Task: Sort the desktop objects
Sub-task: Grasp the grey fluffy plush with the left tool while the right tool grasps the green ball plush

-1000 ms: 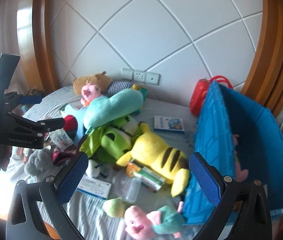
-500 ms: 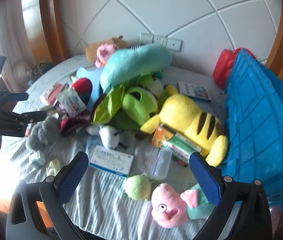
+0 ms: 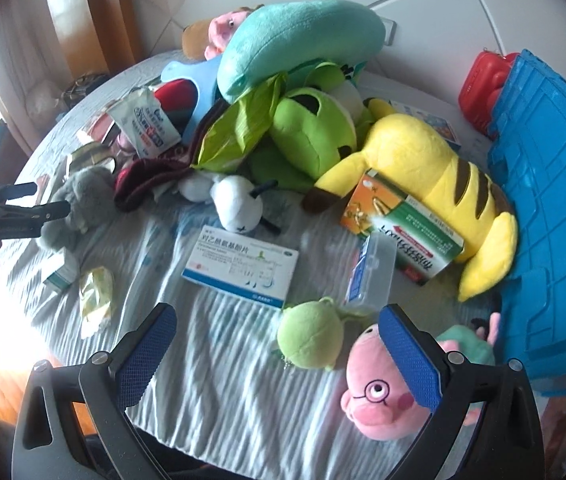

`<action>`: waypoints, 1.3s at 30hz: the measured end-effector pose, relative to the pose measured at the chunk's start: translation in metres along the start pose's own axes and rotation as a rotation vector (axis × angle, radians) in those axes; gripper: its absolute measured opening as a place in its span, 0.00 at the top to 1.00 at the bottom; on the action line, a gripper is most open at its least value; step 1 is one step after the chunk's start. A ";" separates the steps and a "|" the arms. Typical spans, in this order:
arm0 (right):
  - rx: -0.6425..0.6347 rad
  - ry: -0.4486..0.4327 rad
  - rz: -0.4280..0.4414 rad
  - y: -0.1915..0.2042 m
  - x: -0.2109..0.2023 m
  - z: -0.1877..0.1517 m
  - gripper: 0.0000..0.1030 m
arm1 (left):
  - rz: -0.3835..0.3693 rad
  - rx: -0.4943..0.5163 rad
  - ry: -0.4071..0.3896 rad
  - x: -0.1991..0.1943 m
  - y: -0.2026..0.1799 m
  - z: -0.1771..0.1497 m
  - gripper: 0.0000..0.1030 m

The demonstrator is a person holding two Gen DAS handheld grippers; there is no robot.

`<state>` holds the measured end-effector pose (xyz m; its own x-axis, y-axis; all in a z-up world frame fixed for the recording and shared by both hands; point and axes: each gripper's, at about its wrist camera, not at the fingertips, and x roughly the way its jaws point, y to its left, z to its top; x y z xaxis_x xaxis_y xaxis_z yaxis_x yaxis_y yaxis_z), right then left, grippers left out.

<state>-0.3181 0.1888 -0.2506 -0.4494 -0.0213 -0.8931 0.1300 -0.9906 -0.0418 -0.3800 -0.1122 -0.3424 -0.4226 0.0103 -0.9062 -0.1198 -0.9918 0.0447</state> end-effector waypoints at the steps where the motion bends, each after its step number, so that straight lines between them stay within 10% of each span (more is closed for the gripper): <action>1: 0.003 0.010 -0.002 0.000 0.001 -0.001 0.01 | 0.005 0.007 0.008 0.008 0.000 -0.001 0.00; 19: -0.002 0.101 -0.058 -0.006 0.005 -0.009 0.01 | 0.068 -0.080 0.113 0.085 0.032 -0.005 0.01; 27: -0.007 0.128 -0.046 -0.004 0.018 -0.012 0.01 | 0.120 -0.030 0.119 0.076 0.024 -0.004 0.49; 39: -0.019 0.158 -0.055 -0.015 0.070 -0.020 0.01 | 0.104 -0.057 0.057 0.048 0.025 0.002 0.66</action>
<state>-0.3333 0.2052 -0.3213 -0.3119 0.0563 -0.9484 0.1267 -0.9869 -0.1003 -0.4047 -0.1367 -0.3836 -0.3780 -0.0983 -0.9206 -0.0260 -0.9928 0.1167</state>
